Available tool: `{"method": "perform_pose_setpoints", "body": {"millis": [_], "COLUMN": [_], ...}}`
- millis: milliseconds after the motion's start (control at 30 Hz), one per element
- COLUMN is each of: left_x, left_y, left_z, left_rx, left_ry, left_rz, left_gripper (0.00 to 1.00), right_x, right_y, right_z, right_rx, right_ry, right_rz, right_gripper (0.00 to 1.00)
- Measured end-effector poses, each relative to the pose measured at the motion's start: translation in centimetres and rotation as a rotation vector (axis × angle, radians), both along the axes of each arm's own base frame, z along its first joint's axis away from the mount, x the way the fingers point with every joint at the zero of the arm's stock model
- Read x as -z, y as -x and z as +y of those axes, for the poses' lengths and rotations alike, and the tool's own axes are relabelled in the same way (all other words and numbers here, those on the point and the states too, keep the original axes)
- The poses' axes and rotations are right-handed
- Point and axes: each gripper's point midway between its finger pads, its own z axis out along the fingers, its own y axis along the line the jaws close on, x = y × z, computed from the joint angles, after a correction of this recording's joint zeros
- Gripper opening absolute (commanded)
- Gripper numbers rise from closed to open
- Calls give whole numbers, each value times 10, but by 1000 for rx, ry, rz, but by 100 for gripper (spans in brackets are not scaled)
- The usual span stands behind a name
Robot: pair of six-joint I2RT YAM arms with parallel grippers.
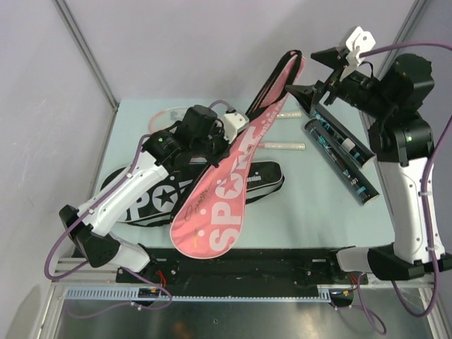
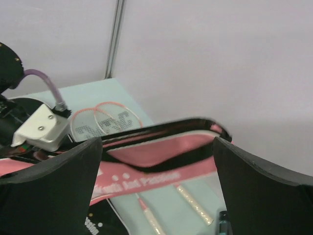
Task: Pack up the badminton gear
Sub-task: Open the racket bag at the center of the board.
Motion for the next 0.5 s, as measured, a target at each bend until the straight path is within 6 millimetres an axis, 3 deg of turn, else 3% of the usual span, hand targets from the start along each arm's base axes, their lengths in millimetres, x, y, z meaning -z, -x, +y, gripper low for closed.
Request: {"method": "perform_pose_setpoints", "body": {"millis": [133, 267, 367, 467, 500], "left_x": [2, -9, -20, -28, -28], "left_y": [8, 16, 25, 33, 34], "left_z": [-4, -1, 5, 15, 19], "left_rx": [66, 96, 102, 94, 82], "left_ry": [-18, -2, 14, 8, -4], "left_rz": [-7, -36, -63, -84, -89], "left_gripper": [0, 0, 0, 0, 0], "right_x": [-3, -11, -10, 4, 9], "right_y": [-16, -37, -60, -78, -79], "right_z": [9, 23, 30, 31, 32], "right_rx": [-81, -162, -161, -116, -97], "right_ry": [43, 19, -50, -125, -145], "right_rz": [-17, 5, 86, 209, 244], "right_gripper": [100, 97, 81, 61, 50]}}
